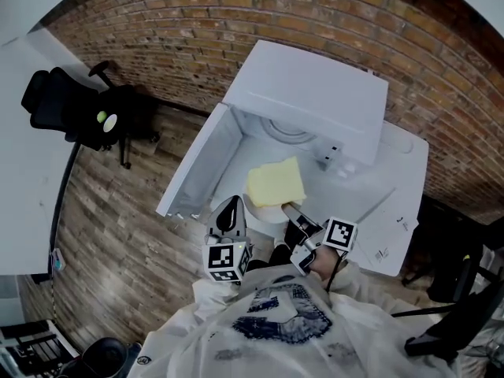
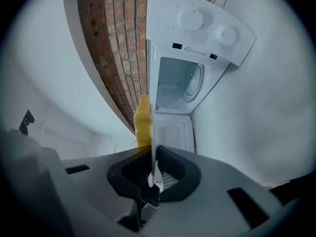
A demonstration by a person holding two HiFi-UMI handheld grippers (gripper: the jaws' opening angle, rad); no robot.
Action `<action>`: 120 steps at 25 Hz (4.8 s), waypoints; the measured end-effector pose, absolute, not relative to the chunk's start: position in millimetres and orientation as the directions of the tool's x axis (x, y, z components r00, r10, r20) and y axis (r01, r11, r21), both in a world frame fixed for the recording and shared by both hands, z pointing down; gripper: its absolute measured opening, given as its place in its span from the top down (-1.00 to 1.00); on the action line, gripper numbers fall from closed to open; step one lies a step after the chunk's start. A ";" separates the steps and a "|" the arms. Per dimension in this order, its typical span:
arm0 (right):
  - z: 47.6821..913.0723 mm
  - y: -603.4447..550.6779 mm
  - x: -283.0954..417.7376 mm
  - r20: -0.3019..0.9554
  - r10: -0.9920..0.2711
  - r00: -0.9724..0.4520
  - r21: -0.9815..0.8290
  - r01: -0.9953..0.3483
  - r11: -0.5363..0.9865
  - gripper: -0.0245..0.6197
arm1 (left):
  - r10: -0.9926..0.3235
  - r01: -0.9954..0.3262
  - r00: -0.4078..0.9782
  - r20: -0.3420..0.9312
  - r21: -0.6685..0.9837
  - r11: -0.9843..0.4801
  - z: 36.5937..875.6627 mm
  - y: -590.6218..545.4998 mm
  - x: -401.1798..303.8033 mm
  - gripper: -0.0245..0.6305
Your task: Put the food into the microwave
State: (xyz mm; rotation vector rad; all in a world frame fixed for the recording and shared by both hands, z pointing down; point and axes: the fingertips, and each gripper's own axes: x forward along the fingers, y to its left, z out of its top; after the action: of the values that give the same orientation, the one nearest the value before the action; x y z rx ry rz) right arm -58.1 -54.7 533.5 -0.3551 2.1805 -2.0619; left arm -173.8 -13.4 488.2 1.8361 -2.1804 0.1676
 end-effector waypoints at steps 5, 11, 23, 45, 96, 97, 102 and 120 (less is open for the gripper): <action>536.7 -64.5 -56.7 0.080 -0.280 -0.957 -0.996 -0.090 0.023 0.83 | -0.949 -0.984 -0.118 0.294 0.096 0.152 489.4 -30.2 -176.4 0.90; 539.6 -76.8 -57.8 0.078 -0.312 -0.947 -0.995 -0.092 0.029 0.83 | -0.952 -0.990 -0.072 0.297 0.092 0.103 489.9 -50.5 -177.2 0.90; 544.9 -96.4 -76.7 0.120 -0.417 -0.901 -0.992 -0.125 -0.014 0.83 | -0.949 -0.993 0.070 0.307 0.108 -0.038 495.4 -89.9 -194.4 0.90; 585.6 -130.9 -90.8 0.203 -0.592 -0.780 -0.977 -0.205 -0.064 0.83 | -0.914 -0.963 0.263 0.309 0.140 -0.230 520.6 -144.4 -212.1 0.90; 691.2 -246.9 -105.5 0.335 -0.627 -0.703 -0.941 -0.215 -0.261 0.83 | -0.876 -0.960 0.275 0.396 0.158 -0.230 567.7 -175.0 -214.3 0.90; 691.4 -248.6 -105.5 0.335 -0.628 -0.702 -0.941 -0.215 -0.262 0.83 | -0.876 -0.960 0.276 0.396 0.158 -0.231 567.7 -175.2 -213.9 0.90; 692.5 -254.6 -105.6 0.340 -0.635 -0.694 -0.939 -0.212 -0.271 0.83 | -0.873 -0.959 0.280 0.400 0.162 -0.233 568.3 -175.7 -212.4 0.90; 693.4 -257.7 -104.3 0.336 -0.642 -0.689 -0.938 -0.186 -0.292 0.80 | -0.857 -0.950 0.310 0.411 0.176 -0.259 572.9 -175.9 -207.2 0.90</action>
State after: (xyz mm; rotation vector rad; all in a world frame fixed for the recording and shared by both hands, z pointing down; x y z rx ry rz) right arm -104.3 -257.7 693.4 -1.0312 1.6396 -2.0534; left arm -207.2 -175.9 572.9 2.1958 -1.6109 0.3270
